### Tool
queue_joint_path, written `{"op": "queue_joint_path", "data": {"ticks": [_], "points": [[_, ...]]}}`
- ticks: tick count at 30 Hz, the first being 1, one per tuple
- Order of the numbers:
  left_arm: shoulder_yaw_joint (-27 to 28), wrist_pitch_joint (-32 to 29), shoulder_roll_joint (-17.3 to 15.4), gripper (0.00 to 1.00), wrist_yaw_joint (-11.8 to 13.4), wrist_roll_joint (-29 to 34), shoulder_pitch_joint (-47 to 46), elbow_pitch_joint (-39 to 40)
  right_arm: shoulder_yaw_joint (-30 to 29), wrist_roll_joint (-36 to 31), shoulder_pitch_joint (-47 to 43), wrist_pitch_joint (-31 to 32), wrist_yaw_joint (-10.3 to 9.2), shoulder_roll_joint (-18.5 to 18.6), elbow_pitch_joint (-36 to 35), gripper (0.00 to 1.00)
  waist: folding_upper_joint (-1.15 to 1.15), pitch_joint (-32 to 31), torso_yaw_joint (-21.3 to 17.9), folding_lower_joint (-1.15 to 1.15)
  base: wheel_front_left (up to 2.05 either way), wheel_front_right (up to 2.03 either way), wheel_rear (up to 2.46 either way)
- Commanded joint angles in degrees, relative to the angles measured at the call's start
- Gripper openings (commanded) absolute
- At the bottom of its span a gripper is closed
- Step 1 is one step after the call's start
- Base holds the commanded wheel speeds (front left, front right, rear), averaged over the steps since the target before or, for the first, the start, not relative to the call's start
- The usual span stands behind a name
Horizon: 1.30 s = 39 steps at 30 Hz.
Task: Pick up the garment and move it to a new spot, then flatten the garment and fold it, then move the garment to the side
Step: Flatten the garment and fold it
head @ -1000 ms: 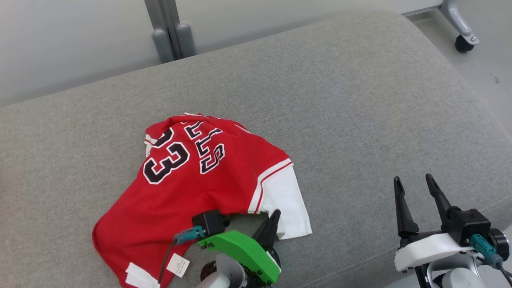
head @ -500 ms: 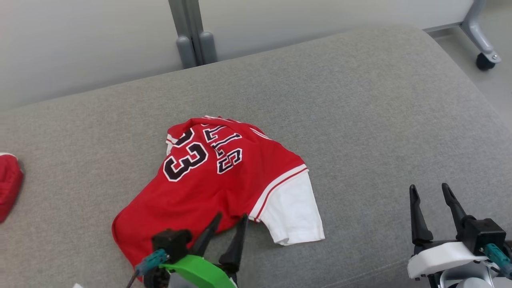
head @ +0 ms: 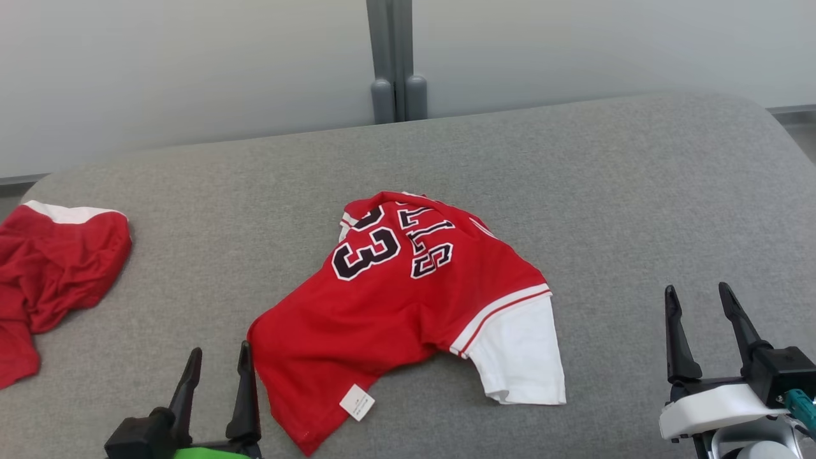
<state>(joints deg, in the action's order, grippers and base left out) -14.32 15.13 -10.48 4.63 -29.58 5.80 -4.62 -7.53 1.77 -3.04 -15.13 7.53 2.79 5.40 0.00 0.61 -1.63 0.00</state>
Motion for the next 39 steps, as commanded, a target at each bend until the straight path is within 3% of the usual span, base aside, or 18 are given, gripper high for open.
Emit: {"op": "queue_joint_path", "data": {"ticks": [1, 8, 13, 20, 39], "points": [[1.9, 0.0, 0.3, 1.00, -1.1, 3.3, 1.5, 0.1, -0.5, -1.0, 0.1, 0.0, -0.07, 0.2, -0.4, 1.00, 0.00, -1.7, 2.1, 0.00, 0.00, 0.00, 0.00], [13.6, 0.0, 5.0, 1.00, -5.0, 14.4, 6.7, 0.1, -1.6, -2.5, -1.7, 0.0, -0.07, 0.1, 0.8, 1.00, 0.00, -3.2, 3.4, 0.00, 0.00, 0.00, 0.00], [18.0, 0.0, 6.9, 1.00, -7.5, 19.4, 8.8, 0.4, -0.6, -3.7, -2.9, 0.0, -0.07, 0.2, 2.7, 1.00, 0.00, -3.8, 3.7, 0.00, 0.00, 0.00, 0.00], [19.4, 0.0, 7.5, 1.00, -9.3, 21.1, 8.8, 0.6, 0.8, -3.1, -3.2, 0.0, -0.07, 0.2, 4.3, 1.00, 0.00, -4.0, 3.8, 0.00, 0.00, 0.00, 0.00], [17.0, 0.0, 7.6, 1.00, -10.5, 19.1, 8.0, -0.2, 2.1, -2.3, -1.9, 0.0, -0.07, 0.2, 3.6, 1.00, 0.00, -3.6, 3.5, 0.00, 0.00, 0.00, 0.00]]}}
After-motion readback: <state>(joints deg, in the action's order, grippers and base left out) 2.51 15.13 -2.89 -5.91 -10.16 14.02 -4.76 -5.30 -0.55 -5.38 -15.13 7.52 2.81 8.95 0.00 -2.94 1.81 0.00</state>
